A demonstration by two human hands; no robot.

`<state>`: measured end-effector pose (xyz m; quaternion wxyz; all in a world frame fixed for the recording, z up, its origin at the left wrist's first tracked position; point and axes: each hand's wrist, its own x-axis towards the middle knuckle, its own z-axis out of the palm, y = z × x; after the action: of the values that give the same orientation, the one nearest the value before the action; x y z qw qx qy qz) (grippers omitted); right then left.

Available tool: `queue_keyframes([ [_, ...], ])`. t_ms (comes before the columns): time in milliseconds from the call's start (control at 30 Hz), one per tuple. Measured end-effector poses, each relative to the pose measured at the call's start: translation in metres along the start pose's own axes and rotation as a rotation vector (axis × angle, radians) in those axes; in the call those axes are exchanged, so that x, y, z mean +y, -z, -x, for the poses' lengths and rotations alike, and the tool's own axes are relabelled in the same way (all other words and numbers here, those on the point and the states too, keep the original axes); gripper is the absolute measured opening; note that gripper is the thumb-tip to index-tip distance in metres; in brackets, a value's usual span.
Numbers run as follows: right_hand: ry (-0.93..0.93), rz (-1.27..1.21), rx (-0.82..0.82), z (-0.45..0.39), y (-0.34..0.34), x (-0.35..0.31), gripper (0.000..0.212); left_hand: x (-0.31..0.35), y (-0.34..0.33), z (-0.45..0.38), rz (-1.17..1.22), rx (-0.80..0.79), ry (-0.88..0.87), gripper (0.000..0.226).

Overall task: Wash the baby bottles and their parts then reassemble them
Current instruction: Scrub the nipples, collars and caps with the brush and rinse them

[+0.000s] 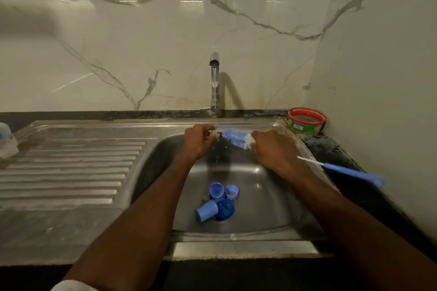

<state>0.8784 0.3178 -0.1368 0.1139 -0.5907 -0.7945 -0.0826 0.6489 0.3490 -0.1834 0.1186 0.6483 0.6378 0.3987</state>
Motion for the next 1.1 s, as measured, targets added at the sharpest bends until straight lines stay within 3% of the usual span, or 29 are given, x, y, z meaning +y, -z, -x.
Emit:
queue_keyframes([
  [133, 0.061, 0.080, -0.091, 0.006, 0.003, -0.009, 0.027, 0.001, 0.014, 0.010, -0.303, -0.226, 0.033, 0.030],
  [233, 0.097, 0.121, -0.128, 0.016, 0.006, -0.018, 0.027, 0.002, 0.019, 0.026, -0.461, -0.308, 0.060, 0.043],
  [333, 0.102, 0.111, -0.148, 0.022, 0.012, -0.026, 0.025, 0.009, 0.033, 0.039, -0.414, -0.213, 0.107, 0.061],
  [500, 0.091, 0.125, -0.137, 0.023, 0.011, -0.034, 0.026, -0.007, 0.046, 0.053, -0.106, -0.148, 0.157, 0.031],
  [600, 0.076, 0.106, -0.147, 0.022, 0.007, -0.036, 0.027, -0.011, 0.047, 0.052, -0.121, -0.129, 0.099, 0.024],
  [733, 0.021, 0.042, 0.087, 0.019, 0.021, -0.033, 0.026, 0.005, 0.051, 0.038, -0.090, 0.127, -0.091, 0.024],
  [800, -0.019, 0.010, 0.173, 0.019, 0.024, -0.033, 0.026, 0.004, 0.049, 0.037, -0.133, 0.132, -0.086, 0.019],
  [900, 0.019, 0.071, 0.041, 0.021, 0.012, -0.038, 0.025, -0.008, 0.042, 0.042, -0.267, -0.049, 0.022, 0.020],
  [967, 0.034, 0.098, -0.010, 0.020, 0.007, -0.038, 0.023, -0.008, 0.045, 0.038, -0.239, 0.014, -0.006, 0.022],
  [1033, 0.015, 0.052, 0.044, 0.018, 0.009, -0.037, 0.025, 0.000, 0.052, 0.033, -0.165, 0.172, -0.091, 0.024],
  [1100, 0.005, 0.029, 0.087, 0.017, 0.010, -0.037, 0.026, 0.000, 0.053, 0.035, -0.189, 0.158, -0.087, 0.027],
])
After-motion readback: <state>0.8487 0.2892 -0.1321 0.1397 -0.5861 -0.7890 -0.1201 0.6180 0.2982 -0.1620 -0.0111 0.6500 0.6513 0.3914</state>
